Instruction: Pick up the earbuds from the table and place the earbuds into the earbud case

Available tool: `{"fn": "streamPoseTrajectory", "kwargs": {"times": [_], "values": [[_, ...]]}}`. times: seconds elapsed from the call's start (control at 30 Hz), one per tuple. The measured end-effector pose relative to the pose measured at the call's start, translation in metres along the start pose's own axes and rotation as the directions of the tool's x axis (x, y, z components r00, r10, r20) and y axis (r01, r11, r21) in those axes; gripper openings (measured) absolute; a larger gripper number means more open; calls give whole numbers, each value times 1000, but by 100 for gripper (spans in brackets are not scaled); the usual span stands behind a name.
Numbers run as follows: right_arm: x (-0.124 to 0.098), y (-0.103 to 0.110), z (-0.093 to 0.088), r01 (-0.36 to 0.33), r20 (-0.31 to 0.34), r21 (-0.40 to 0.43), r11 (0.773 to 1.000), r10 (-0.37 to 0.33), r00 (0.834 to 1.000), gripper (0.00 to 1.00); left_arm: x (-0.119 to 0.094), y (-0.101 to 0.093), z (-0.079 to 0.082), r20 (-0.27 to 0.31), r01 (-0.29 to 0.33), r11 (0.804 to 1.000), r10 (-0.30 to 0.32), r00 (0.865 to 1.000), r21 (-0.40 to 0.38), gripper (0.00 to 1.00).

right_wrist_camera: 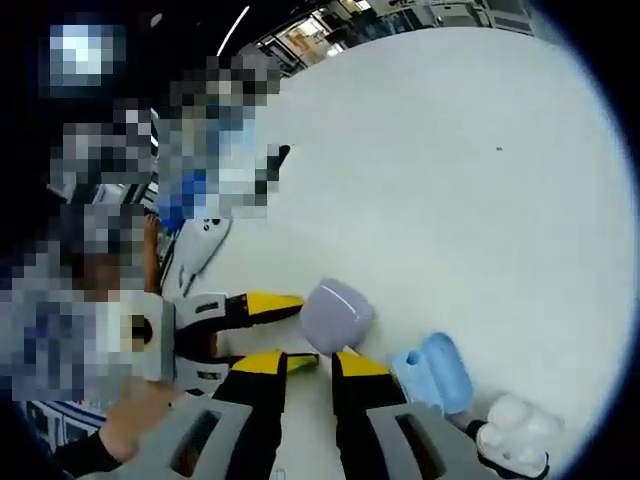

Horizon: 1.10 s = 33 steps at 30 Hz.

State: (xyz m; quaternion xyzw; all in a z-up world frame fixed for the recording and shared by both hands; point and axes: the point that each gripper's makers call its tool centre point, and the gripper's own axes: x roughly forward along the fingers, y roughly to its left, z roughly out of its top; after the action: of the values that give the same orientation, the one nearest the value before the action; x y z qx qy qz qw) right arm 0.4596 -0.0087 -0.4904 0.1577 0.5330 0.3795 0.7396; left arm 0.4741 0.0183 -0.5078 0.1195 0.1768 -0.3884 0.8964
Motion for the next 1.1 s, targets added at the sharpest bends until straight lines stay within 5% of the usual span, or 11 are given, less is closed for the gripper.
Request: {"fn": "streamPoseTrajectory", "kwargs": {"times": [0.13, 0.27, 0.33, 0.43, 0.5, 0.63, 0.7, 1.07, 1.1], "values": [[-11, -2, 16, -9, 60, -14, 1000, 10, 998, 17, -2, 2, -1, -6, -4, 1000, 4, 1000, 0, 26], [-32, -14, 30, 55, 140, -110, 992, -40, 989, 17, -8, 0, 1, 0, -11, 999, 11, 1000, -42, 26], [-40, -18, 38, 61, 173, -168, 984, -32, 984, 18, -14, 0, 0, 0, -28, 991, 28, 1000, -128, 27], [-54, -31, 42, 109, 210, -209, 972, -64, 976, 18, -26, -3, 11, 75, -10, 969, 29, 997, -247, 29], [-61, -43, 43, 156, 213, -247, 956, -104, 972, 18, -33, -9, 11, 83, 4, 967, 18, 996, -254, 33], [-63, -70, 34, 281, 155, -404, 870, -238, 959, 15, -50, -44, 16, 148, 140, 919, -91, 985, -369, 41], [-60, -68, 21, 293, 134, -458, 839, -261, 956, 14, -62, -56, 17, 163, 147, 924, -95, 982, -353, 43], [-46, -68, 9, 300, 96, -532, 792, -296, 950, 13, -117, -128, 11, 225, 198, 934, -133, 965, -297, 50], [-45, -69, 8, 298, 90, -535, 791, -297, 951, 13, -122, -134, 12, 250, 226, 918, -146, 957, -327, 50]]}}
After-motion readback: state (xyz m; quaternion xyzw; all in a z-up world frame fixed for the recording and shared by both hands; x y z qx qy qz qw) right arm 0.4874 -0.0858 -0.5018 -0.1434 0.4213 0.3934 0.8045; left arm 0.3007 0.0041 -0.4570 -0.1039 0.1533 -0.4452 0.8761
